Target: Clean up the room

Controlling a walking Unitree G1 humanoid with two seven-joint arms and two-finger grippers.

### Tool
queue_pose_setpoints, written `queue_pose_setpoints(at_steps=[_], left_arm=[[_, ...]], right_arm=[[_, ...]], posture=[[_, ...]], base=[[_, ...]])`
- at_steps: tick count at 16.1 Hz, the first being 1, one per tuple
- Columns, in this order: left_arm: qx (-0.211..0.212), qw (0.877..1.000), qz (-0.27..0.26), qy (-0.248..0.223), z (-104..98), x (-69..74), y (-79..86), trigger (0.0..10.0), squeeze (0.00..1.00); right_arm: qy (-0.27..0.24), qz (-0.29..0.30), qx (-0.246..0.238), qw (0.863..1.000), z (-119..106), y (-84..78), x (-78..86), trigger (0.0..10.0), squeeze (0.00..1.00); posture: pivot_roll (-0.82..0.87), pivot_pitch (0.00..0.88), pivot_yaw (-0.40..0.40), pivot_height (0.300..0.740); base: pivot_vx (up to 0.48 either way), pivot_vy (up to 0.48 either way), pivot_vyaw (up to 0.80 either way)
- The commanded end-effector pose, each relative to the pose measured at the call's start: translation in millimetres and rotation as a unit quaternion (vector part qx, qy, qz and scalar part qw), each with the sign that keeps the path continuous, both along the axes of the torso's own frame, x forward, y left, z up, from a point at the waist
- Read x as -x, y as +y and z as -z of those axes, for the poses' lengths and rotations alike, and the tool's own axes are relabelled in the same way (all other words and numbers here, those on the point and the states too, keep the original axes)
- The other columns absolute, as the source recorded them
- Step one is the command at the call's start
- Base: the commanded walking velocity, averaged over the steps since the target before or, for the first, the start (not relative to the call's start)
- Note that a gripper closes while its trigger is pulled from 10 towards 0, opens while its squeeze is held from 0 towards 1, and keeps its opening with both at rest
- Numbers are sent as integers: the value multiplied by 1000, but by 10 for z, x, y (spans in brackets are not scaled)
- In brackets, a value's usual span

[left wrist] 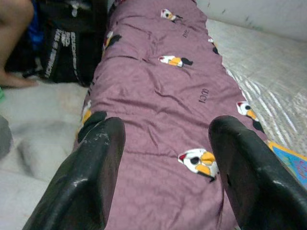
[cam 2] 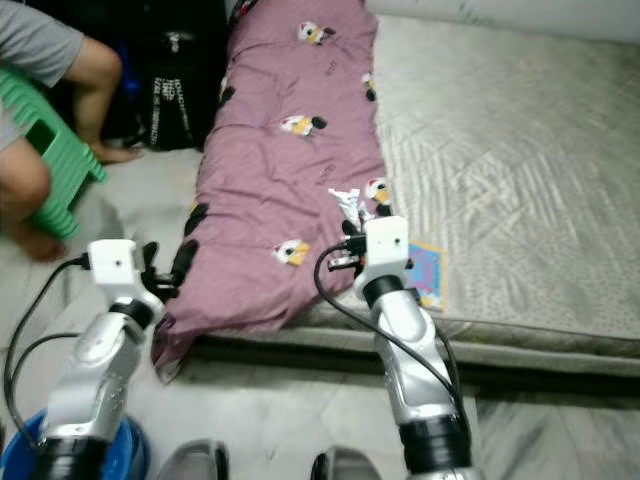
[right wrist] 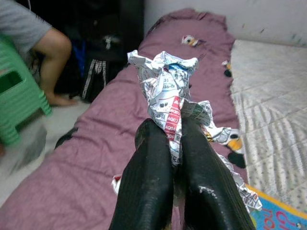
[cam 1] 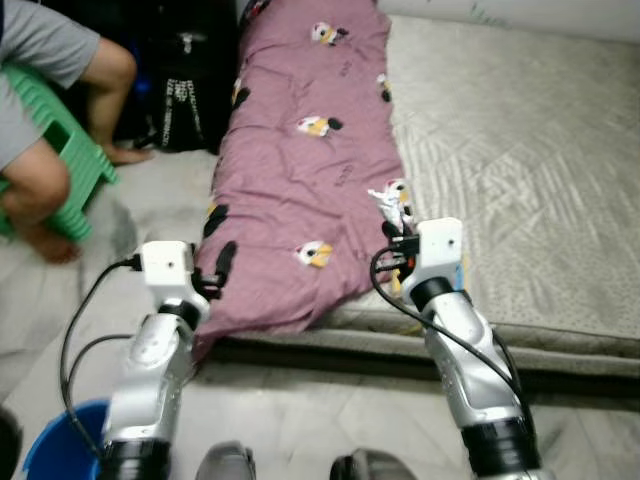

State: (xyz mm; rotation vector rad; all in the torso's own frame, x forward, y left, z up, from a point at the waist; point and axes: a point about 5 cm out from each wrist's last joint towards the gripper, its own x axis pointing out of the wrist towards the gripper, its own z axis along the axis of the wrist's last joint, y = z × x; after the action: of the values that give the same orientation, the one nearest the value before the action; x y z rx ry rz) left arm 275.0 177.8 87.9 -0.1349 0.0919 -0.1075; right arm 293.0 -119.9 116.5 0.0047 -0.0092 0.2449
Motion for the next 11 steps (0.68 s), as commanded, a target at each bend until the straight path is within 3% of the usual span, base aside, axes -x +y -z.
queue_pose_setpoints(at_steps=[1, 4, 7, 11], left_arm=[[2, 1000, 11, -2, -17, -8, -65, 10000, 0], [3, 1000, 12, -2, -15, -12, -63, 10000, 0], [7, 1000, -1, 3, 0, -13, -42, 10000, 0], [7, 1000, -8, 7, 12, -13, -34, 10000, 0]], right_arm=[[2, 16, 7, 1000, 17, -94, 18, 10000, 0], [1, 16, 7, 1000, 18, -92, 11, 10000, 0], [1, 15, 16, 1000, 26, -97, 12, 10000, 0], [0, 8, 19, 1000, 28, -84, 17, 10000, 0]], posture=[[-9, 113, -41, 740], [-9, 113, -40, 740], [-8, 112, -40, 740], [-6, 106, -42, 740]], base=[[266, 0, 0], [267, 0, 0], [0, 0, 0], [0, 0, 800]])
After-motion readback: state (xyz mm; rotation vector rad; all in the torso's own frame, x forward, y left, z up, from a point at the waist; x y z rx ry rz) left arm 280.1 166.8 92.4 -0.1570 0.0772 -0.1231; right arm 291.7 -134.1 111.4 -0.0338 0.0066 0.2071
